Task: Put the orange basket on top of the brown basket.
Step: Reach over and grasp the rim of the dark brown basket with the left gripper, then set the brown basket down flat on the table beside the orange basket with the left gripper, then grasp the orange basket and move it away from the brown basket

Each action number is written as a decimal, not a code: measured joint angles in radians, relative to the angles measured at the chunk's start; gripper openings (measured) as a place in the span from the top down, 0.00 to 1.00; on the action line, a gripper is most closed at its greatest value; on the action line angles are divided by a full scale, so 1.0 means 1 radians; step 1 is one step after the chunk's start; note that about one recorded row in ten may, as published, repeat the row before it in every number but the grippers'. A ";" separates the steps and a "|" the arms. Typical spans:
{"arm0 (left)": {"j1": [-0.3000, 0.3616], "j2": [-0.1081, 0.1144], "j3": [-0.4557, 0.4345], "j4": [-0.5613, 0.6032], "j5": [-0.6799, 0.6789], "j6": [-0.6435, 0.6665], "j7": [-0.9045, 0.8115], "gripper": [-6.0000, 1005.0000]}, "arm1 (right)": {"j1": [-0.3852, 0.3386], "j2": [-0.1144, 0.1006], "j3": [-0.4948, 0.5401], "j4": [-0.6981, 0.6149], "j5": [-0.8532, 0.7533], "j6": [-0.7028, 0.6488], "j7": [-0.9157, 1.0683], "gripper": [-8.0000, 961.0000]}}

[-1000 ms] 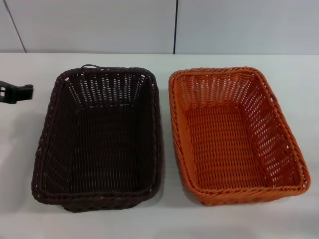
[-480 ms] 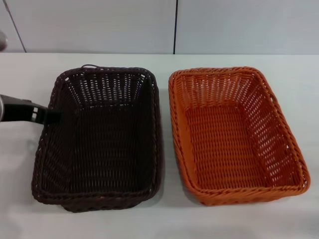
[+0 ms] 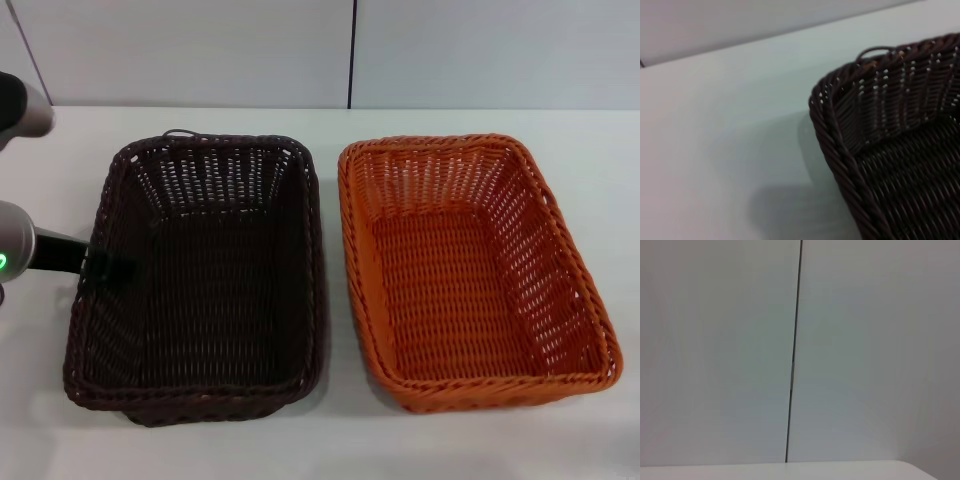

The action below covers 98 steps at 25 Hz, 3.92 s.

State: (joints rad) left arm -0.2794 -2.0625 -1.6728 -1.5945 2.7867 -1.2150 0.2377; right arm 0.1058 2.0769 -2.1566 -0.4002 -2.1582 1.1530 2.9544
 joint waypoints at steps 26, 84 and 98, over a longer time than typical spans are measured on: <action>-0.027 0.004 -0.003 -0.009 -0.009 -0.052 0.179 0.67 | -0.009 0.001 0.000 -0.001 0.000 0.014 0.000 0.14; -0.378 -0.002 -0.081 0.364 -0.095 0.172 1.245 0.65 | -0.006 -0.002 0.002 -0.013 0.000 0.037 -0.004 0.14; -0.362 -0.003 0.021 0.365 0.019 0.267 1.131 0.44 | -0.009 -0.001 0.003 -0.012 0.000 0.038 -0.013 0.14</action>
State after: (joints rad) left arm -0.6417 -2.0653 -1.6519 -1.2298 2.8052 -0.9476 1.3687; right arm 0.0966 2.0754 -2.1536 -0.4122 -2.1582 1.1905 2.9410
